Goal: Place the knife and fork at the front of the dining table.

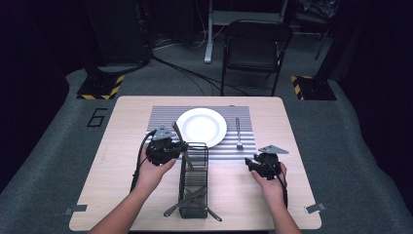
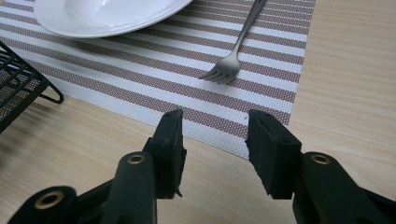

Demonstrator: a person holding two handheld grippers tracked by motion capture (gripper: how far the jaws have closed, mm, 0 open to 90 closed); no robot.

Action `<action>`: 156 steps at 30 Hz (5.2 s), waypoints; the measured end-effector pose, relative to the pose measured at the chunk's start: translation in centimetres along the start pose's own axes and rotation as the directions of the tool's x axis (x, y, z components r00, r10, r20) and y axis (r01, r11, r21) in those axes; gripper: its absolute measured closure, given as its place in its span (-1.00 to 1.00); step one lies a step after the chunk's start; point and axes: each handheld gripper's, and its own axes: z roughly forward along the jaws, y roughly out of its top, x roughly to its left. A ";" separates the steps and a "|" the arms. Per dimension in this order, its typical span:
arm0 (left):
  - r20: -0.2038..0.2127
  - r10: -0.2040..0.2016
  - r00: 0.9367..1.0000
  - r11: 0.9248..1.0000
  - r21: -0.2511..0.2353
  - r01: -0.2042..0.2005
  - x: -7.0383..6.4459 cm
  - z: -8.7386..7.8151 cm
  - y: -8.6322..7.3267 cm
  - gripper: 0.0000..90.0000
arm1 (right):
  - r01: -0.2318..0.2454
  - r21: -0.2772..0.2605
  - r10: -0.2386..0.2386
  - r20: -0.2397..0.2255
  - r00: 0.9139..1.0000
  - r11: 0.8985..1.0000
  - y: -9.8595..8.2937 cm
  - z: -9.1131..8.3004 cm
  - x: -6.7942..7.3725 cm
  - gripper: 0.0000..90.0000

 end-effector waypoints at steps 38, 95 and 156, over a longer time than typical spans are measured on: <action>0.021 0.052 0.998 0.998 -0.037 -0.051 -2.1 -0.8 2.5 0.83 | -0.018 0.000 0.018 -0.004 1.000 1.000 -0.1 0.0 -0.3 0.24; -0.051 0.011 0.999 0.998 -0.068 -0.014 0.8 -6.1 8.2 0.83 | -0.020 -0.007 0.020 0.003 1.000 1.000 -0.1 -0.1 -0.5 0.23; -0.228 -0.148 0.962 0.989 -0.053 0.139 8.1 -2.9 1.5 0.83 | -0.020 -0.005 0.020 0.007 1.000 1.000 -0.2 0.0 -0.5 0.23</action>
